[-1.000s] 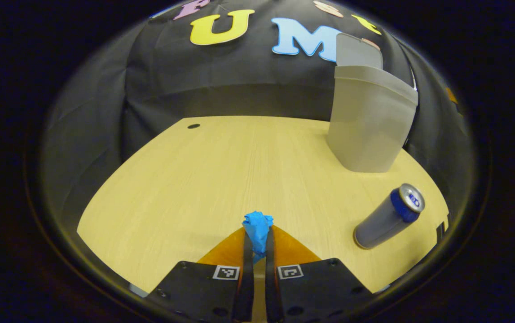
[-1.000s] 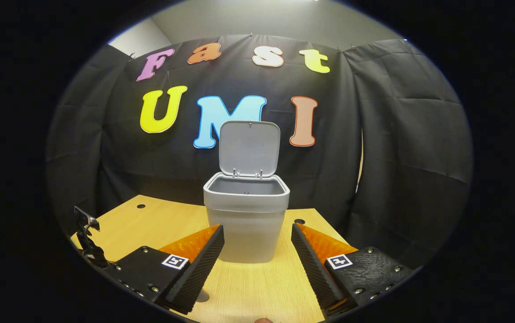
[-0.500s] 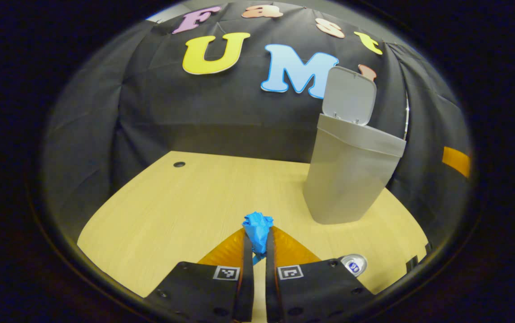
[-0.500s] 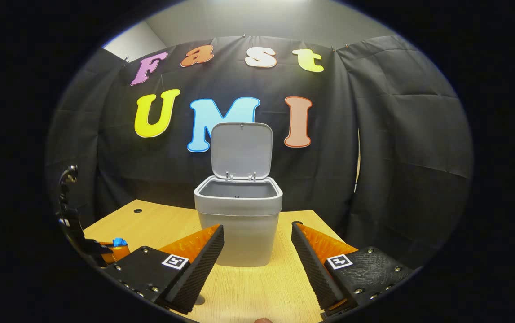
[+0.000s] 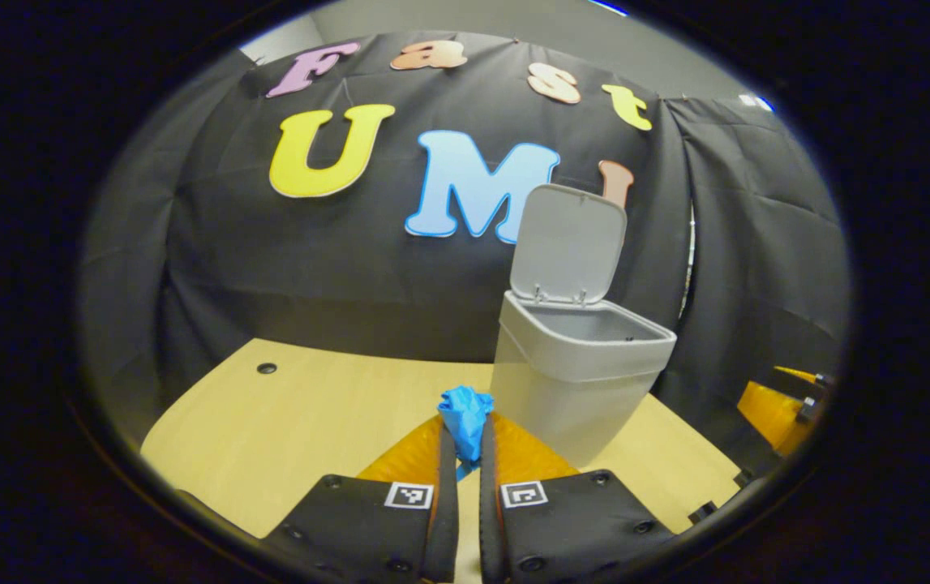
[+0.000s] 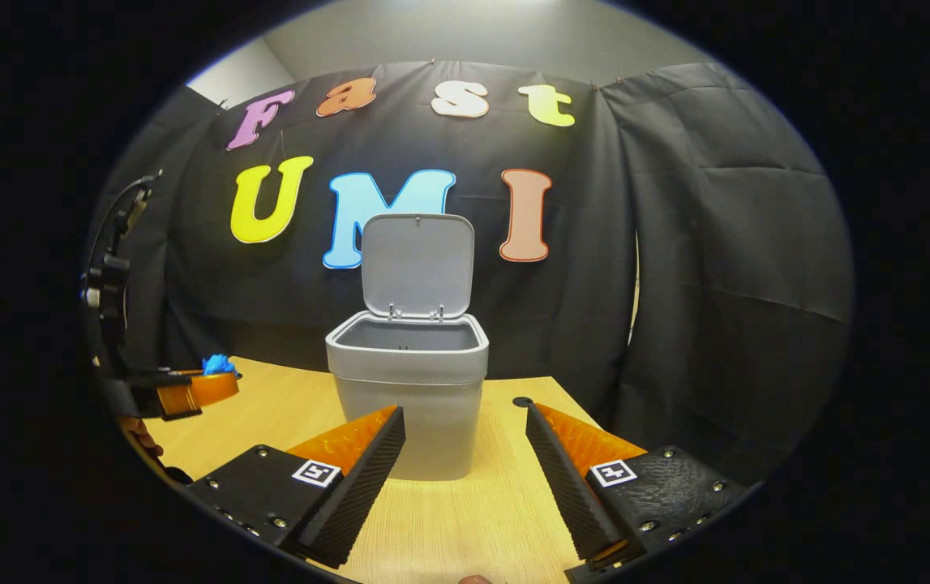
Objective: Press the lid of the desktop garbage bin to open it, pick up the crumpled paper on the desktop and throw it into the bin, then pick up the pop can on the desktop and drop it into the bin, and finally close the garbage bin lid.
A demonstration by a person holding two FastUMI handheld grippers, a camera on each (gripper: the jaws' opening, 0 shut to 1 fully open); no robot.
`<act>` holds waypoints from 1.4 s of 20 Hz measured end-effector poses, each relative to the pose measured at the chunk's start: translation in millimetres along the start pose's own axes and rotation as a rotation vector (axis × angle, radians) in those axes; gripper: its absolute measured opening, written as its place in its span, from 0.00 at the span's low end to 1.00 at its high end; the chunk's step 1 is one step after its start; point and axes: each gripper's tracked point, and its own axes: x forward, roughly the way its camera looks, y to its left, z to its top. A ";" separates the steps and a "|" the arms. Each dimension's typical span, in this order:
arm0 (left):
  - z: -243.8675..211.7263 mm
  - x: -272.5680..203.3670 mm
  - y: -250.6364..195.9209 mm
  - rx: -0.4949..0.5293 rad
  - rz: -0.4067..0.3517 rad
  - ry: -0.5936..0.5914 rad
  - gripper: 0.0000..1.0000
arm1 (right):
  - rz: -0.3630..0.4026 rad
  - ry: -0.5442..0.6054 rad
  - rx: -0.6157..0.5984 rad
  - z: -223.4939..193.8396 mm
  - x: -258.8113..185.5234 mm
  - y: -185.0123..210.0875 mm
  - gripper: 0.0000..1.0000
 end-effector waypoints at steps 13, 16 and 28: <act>52.1 93.2 -87.0 0.058 -0.161 -0.057 0.18 | -0.129 0.028 -0.014 -7.5 -18.6 -32.0 0.96; 52.6 108.2 -98.3 0.082 -0.190 -0.053 0.17 | -0.176 0.045 -0.004 -11.8 -30.4 -41.2 0.96; 54.1 147.5 -125.6 0.145 -0.247 -0.054 0.41 | -0.320 0.091 0.026 -28.1 -61.4 -67.5 0.96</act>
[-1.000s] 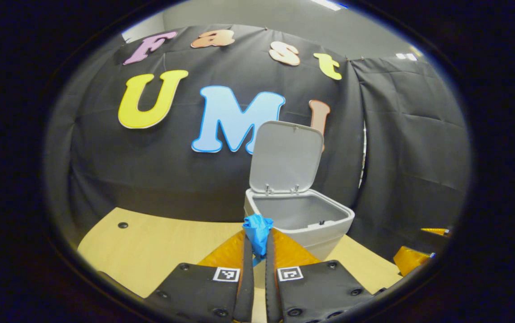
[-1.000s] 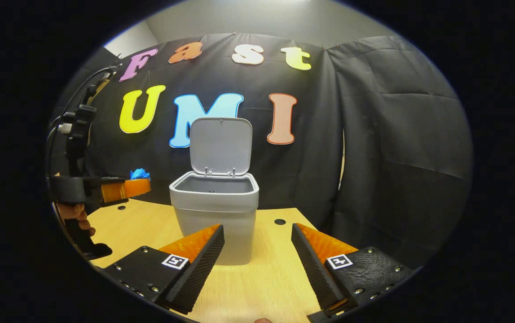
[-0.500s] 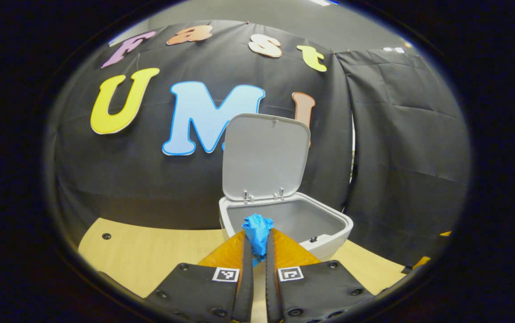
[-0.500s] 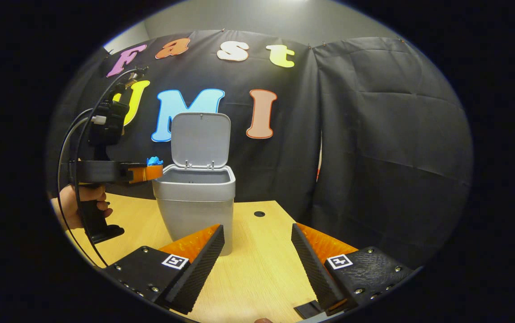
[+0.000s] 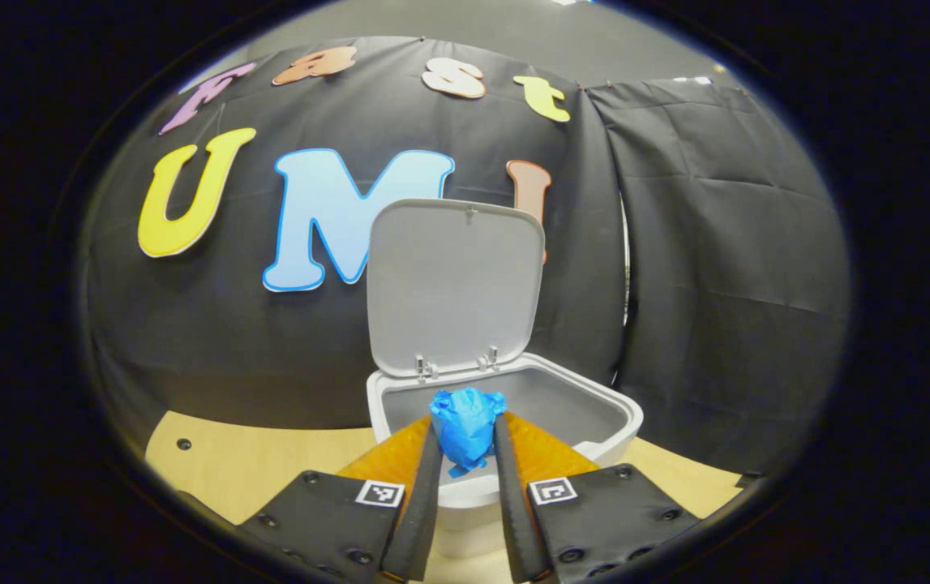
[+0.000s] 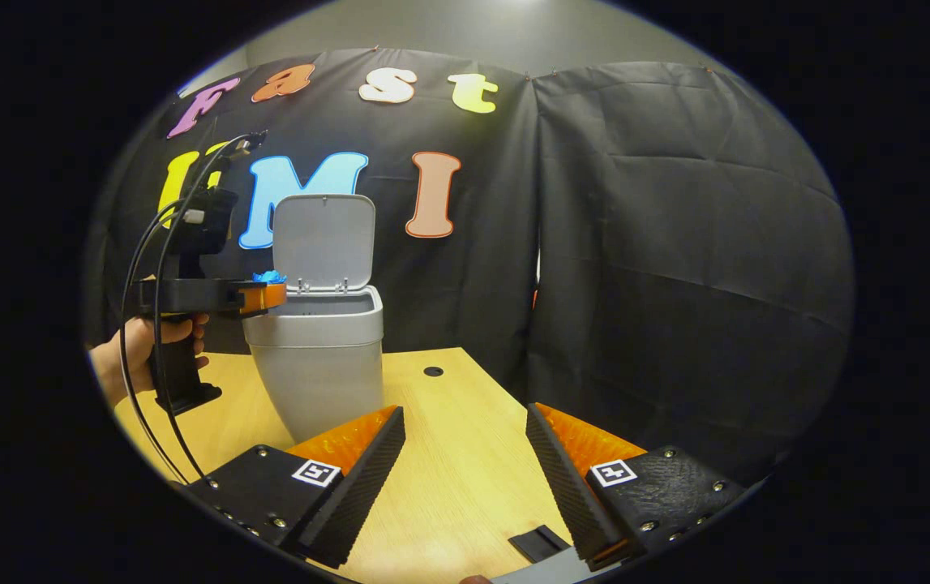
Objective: Press the lid of the desktop garbage bin to open it, pick up the crumpled paper on the desktop and throw it into the bin, then pick up the pop can on the desktop and drop it into the bin, and finally close the garbage bin lid.
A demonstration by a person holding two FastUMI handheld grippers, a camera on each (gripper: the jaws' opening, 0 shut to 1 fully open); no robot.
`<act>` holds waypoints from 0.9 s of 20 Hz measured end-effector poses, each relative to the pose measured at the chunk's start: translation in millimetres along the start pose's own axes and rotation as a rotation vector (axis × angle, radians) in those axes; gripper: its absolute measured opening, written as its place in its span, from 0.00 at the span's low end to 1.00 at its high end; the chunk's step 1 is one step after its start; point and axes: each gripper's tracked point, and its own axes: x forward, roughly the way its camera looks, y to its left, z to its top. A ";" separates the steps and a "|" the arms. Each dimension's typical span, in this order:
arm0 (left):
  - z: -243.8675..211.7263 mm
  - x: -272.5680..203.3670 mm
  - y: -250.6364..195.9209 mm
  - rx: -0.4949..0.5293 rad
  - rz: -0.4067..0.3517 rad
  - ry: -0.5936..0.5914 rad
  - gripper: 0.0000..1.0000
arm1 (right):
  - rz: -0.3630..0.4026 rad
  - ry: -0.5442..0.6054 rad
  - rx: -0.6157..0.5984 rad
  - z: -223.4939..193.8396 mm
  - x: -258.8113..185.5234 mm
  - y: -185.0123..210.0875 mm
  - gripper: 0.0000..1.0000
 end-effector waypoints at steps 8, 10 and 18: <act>4.8 -12.0 0.8 -0.027 -0.004 -0.011 0.95 | 0.055 -0.017 -0.020 4.1 3.7 21.9 0.96; 8.5 -21.2 6.5 -0.027 0.011 -0.024 0.96 | 0.087 -0.024 -0.016 5.1 4.5 30.0 0.97; 18.2 -74.8 39.9 -0.042 0.096 -0.076 0.96 | 0.290 -0.030 -0.003 6.4 1.5 84.5 0.96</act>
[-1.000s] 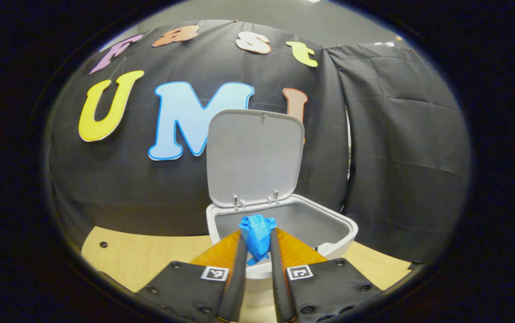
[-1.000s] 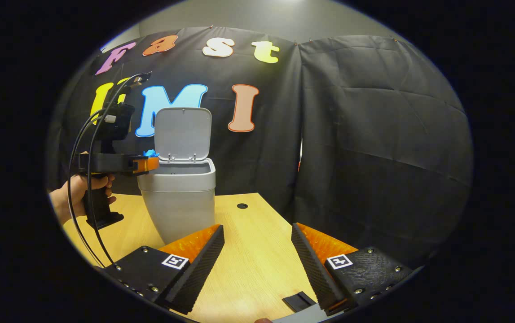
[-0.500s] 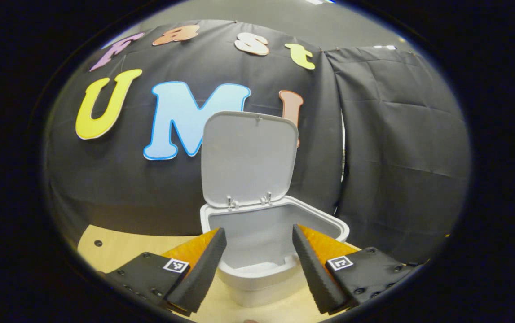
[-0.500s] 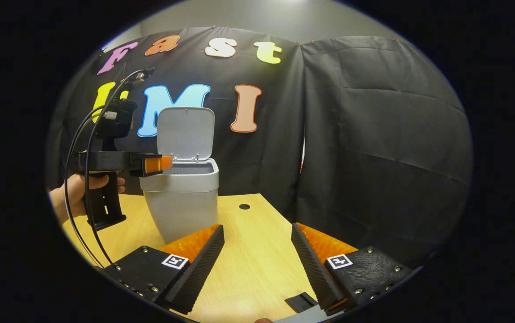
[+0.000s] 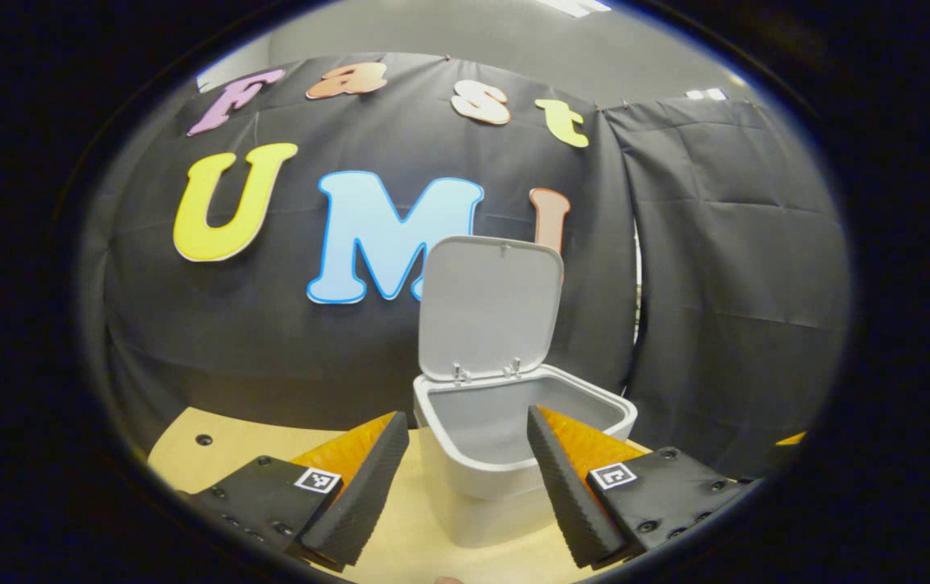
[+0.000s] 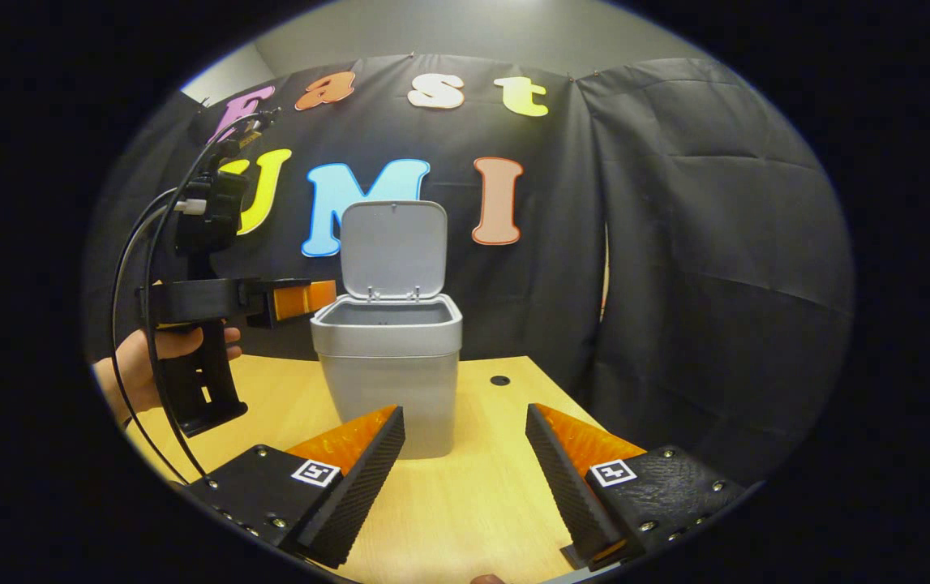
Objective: Press the lid of the desktop garbage bin to open it, pick up the crumpled paper on the desktop and throw it into the bin, then pick up the pop can on the desktop and drop it into the bin, and finally close the garbage bin lid.
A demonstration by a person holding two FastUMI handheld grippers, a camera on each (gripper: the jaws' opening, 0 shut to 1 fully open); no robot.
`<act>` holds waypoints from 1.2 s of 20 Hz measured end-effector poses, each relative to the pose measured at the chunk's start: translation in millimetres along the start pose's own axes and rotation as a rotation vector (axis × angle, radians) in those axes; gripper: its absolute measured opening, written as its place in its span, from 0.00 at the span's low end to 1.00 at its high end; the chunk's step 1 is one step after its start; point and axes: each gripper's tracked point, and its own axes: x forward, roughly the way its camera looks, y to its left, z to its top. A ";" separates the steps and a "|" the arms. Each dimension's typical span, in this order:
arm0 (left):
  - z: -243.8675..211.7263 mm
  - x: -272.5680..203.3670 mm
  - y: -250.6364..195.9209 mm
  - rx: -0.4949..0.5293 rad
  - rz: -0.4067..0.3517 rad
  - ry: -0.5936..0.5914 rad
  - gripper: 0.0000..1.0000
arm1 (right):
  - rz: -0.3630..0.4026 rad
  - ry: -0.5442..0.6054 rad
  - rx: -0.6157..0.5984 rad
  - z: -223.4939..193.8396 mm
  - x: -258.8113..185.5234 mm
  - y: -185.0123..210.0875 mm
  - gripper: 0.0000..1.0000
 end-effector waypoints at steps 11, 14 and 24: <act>9.3 -83.0 50.1 0.059 0.136 -0.050 0.96 | 0.362 0.175 -0.048 -48.1 3.6 102.7 0.96; 4.3 -98.8 58.3 0.050 0.170 -0.041 0.96 | 0.423 0.216 -0.058 -60.1 6.6 119.6 0.96; -25.9 -152.0 91.0 -0.004 0.253 0.019 0.96 | 0.590 0.410 -0.105 -116.6 10.9 169.0 0.97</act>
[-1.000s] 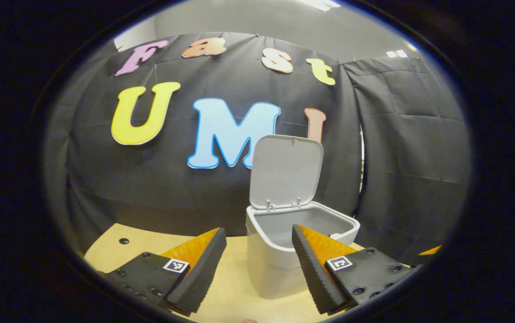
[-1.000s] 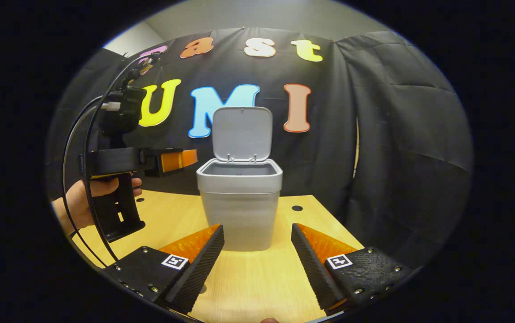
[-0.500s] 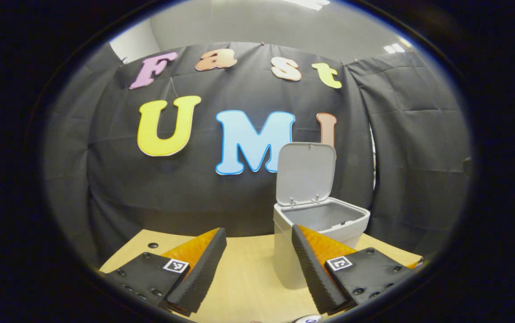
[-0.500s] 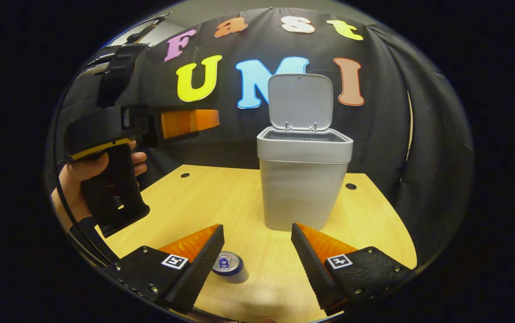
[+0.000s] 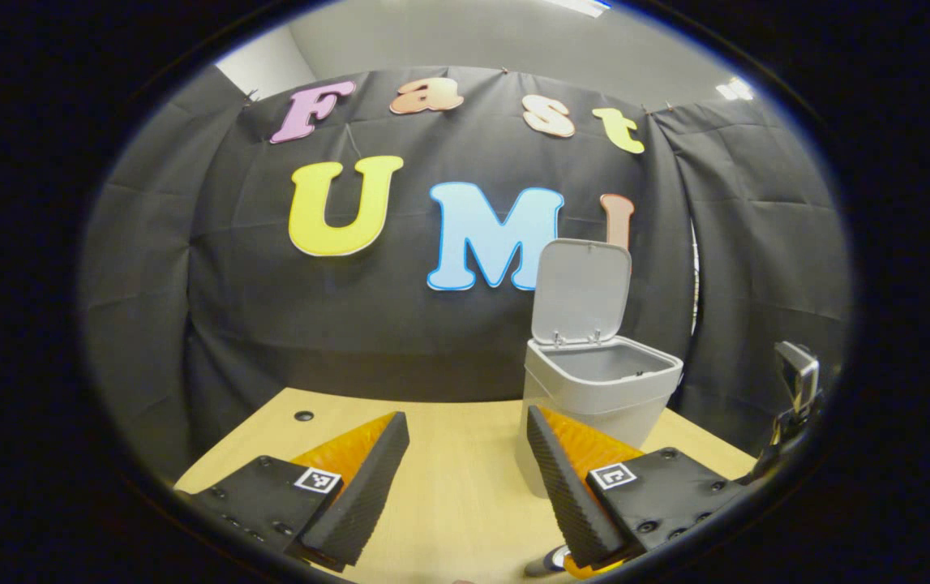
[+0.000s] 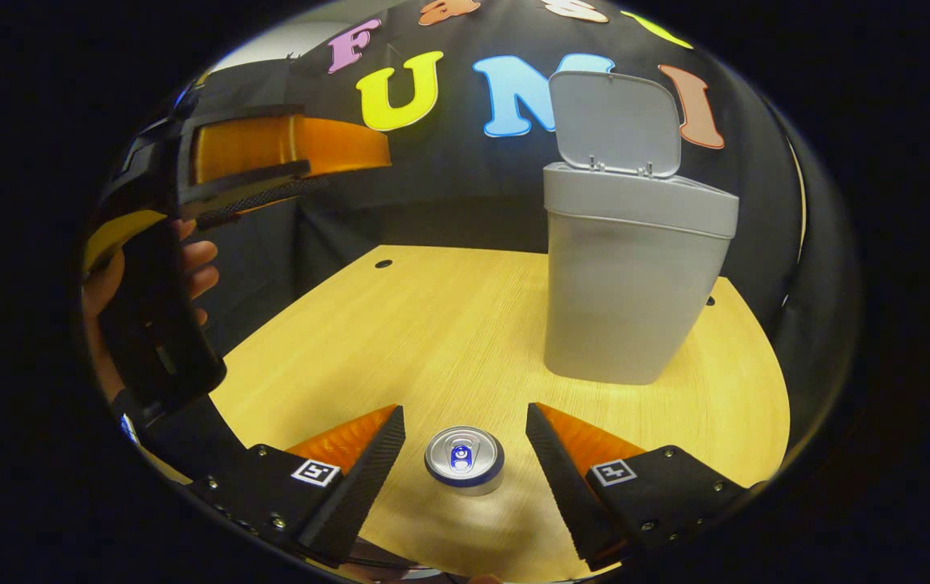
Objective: Press the lid of the desktop garbage bin to open it, pick up the crumpled paper on the desktop and throw it into the bin, then pick up the pop can on the desktop and drop it into the bin, and finally close the garbage bin lid.
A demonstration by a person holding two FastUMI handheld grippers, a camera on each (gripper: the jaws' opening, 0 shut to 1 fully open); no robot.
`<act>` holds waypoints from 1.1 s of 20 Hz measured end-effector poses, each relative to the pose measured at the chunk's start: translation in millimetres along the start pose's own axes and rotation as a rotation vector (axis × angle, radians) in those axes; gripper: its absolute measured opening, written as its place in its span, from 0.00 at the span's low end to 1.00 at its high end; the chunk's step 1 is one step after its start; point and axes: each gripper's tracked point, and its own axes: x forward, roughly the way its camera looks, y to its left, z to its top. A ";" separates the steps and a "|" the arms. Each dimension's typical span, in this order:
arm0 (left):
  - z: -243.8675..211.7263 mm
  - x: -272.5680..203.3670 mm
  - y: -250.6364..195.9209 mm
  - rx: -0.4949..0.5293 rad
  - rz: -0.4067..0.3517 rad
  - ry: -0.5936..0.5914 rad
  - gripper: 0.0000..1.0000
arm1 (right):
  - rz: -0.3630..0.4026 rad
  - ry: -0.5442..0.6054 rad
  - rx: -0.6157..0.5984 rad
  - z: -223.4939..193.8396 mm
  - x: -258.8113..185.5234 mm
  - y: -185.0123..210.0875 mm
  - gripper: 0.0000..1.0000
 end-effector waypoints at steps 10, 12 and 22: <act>-22.4 -34.6 34.4 0.008 0.074 0.045 0.96 | -0.013 0.163 -0.086 -51.1 32.7 -0.5 0.96; -22.4 -37.8 35.8 0.007 0.080 0.042 0.96 | -0.024 0.167 -0.096 -54.5 34.3 -3.5 0.97; -34.1 -43.1 31.5 -0.023 0.088 0.049 0.96 | -0.039 0.091 -0.036 -28.7 13.6 -15.4 0.83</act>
